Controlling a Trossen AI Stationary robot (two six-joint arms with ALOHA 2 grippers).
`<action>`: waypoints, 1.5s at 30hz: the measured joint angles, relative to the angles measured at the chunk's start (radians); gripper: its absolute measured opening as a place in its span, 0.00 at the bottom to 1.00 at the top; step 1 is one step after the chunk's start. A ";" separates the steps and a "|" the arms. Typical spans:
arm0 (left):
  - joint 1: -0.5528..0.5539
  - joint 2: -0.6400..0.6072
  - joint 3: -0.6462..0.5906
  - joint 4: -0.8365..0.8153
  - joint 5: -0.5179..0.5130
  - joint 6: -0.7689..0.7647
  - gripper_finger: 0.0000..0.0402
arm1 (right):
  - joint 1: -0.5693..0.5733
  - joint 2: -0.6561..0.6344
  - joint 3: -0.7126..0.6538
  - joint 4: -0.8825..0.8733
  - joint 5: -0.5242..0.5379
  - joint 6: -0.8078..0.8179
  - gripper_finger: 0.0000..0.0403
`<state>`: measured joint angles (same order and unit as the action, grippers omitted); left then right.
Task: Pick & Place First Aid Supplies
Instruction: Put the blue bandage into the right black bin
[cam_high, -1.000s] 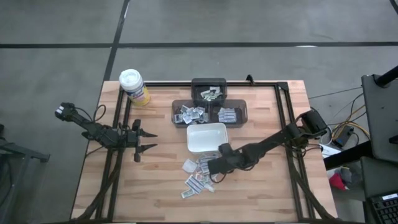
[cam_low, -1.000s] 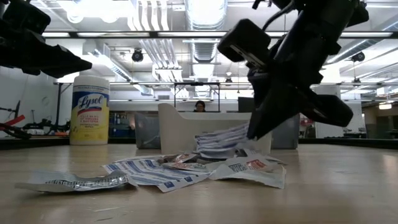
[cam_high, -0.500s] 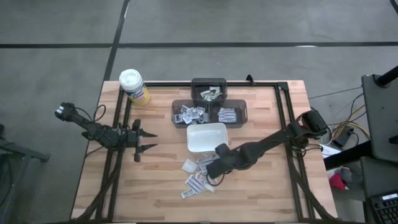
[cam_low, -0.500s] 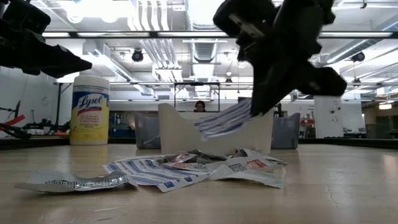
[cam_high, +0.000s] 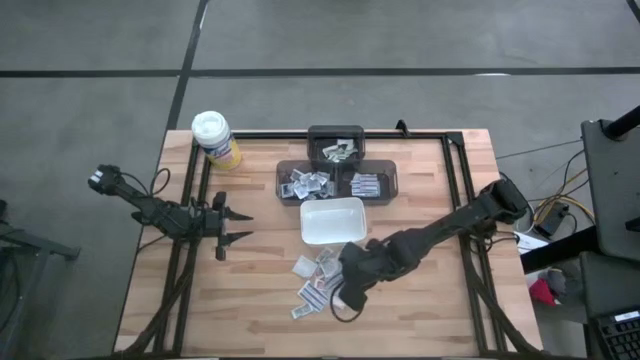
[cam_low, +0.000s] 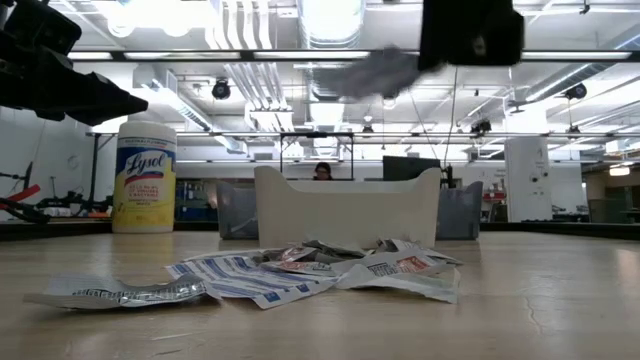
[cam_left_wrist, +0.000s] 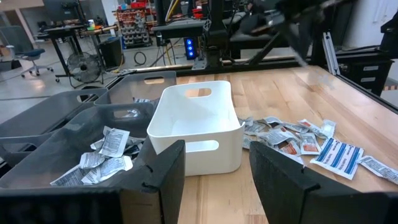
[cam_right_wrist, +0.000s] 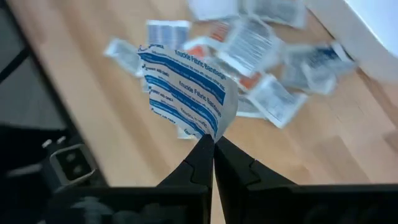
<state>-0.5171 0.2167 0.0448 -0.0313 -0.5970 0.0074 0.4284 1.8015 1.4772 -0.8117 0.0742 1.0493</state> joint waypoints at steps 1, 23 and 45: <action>0.000 0.000 0.000 0.000 0.000 0.000 0.44 | 0.001 0.000 0.014 0.001 0.001 -0.024 0.02; 0.000 0.000 0.000 0.000 0.000 0.000 0.44 | -0.037 -0.003 0.157 -0.013 0.885 -0.099 0.02; 0.000 0.000 -0.001 0.002 -0.013 -0.005 0.44 | -0.283 -0.132 0.152 -0.748 0.825 0.218 0.02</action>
<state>-0.5171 0.2165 0.0441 -0.0292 -0.6103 0.0029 0.1459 1.6692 1.6293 -1.5593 0.8987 1.2672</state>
